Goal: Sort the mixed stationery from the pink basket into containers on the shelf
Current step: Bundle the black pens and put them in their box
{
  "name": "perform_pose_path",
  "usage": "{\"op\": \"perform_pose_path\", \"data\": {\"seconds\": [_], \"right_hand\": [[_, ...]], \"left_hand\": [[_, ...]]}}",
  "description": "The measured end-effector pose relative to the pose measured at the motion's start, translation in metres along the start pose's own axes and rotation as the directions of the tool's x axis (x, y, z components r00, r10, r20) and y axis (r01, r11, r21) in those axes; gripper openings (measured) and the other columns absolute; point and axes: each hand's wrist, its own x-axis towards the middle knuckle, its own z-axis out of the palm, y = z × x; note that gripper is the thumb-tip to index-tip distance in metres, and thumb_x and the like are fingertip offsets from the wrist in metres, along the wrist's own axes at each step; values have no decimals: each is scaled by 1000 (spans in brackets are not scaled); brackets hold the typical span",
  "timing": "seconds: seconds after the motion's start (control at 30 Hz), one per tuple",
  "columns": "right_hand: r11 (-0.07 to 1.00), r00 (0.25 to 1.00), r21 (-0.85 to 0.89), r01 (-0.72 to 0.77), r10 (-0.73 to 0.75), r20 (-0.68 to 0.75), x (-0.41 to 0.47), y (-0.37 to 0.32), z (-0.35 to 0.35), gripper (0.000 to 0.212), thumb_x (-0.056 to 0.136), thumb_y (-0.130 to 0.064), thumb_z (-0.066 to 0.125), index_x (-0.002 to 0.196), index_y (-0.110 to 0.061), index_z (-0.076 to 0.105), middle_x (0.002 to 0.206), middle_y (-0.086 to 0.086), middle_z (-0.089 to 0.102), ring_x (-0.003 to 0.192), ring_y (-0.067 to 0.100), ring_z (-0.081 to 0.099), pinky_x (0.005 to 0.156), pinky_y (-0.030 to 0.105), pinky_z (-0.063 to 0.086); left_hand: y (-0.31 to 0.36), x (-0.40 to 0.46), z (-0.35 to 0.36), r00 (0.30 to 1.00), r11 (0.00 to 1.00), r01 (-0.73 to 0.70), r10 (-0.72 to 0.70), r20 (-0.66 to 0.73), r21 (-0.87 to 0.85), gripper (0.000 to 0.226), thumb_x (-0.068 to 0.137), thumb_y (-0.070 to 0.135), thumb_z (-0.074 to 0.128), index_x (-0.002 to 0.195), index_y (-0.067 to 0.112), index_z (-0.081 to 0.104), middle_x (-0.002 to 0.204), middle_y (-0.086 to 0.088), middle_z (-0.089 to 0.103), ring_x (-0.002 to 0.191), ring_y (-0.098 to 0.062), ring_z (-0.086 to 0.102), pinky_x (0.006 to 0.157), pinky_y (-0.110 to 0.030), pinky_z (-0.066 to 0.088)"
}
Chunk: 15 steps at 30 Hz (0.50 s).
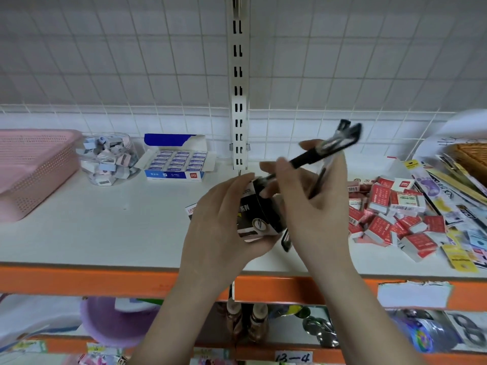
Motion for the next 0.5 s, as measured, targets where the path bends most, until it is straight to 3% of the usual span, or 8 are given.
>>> {"op": "perform_pose_path", "data": {"seconds": [0.07, 0.13, 0.2, 0.23, 0.33, 0.4, 0.5], "right_hand": [[999, 999, 5, 41, -41, -13, 0, 2, 1, 12, 87, -45, 47, 93, -35, 42, 74, 10, 67, 55, 20, 63, 49, 19, 42], [995, 995, -22, 92, -93, -25, 1, 5, 2, 8, 88, -49, 39, 88, -41, 42, 70, 4, 64, 51, 17, 58, 49, 22, 41], [982, 986, -92, 163, -166, -27, 4, 4, 2, 7, 91, -39, 48, 85, -36, 47, 66, -3, 55, 55, 12, 52, 55, 27, 42], [977, 986, -139, 161, -166, -25, 7, 4, -1, 9, 90, -30, 56, 84, -27, 50, 67, -7, 53, 57, 6, 50, 57, 23, 42], [964, 994, -266, -3, 33, 108, 16, 4, -6, 8, 84, -13, 68, 81, -14, 60, 67, -10, 62, 63, 0, 60, 57, 15, 49], [939, 972, -341, -52, 125, 197, 18, 5, -10, 11, 83, -18, 69, 91, -23, 63, 75, -9, 65, 67, 4, 63, 60, 21, 53], [980, 998, -196, 23, -9, 68, 20, 1, -12, 9, 87, -35, 62, 94, -37, 56, 73, -12, 58, 51, 7, 49, 47, 20, 39]], "left_hand": [[1, 2, 1, 1000, 1000, -16, 16, 5, 5, 71, 61, 48, 60, 122, 16, 45, 112, -7, 63, 105, -12, 50, 93, -17, 34], [2, 3, 0, 1000, 1000, -25, 25, -6, 16, 71, 60, 48, 60, 120, 13, 48, 111, -8, 64, 104, -12, 50, 93, -15, 33], [2, 4, -1, 999, 999, -30, 30, -10, 23, 72, 60, 49, 61, 120, 10, 51, 109, -8, 65, 102, -12, 50, 94, -10, 29], [1, 4, -2, 1000, 999, -26, 26, -4, 21, 73, 60, 50, 62, 120, 10, 52, 109, -7, 65, 103, -11, 50, 94, -8, 29], [-1, 7, -2, 999, 1000, 13, -13, 36, 5, 73, 62, 53, 65, 120, 10, 56, 111, -2, 65, 103, -8, 52, 93, -10, 33], [-3, 8, -2, 999, 1000, 17, -17, 43, 9, 72, 63, 53, 66, 119, 9, 58, 111, 0, 65, 102, -8, 53, 92, -10, 35], [-4, 11, -5, 997, 998, 67, -67, 23, -14, 74, 62, 56, 67, 120, 10, 57, 109, 8, 60, 103, -7, 52, 92, -3, 35]]}}
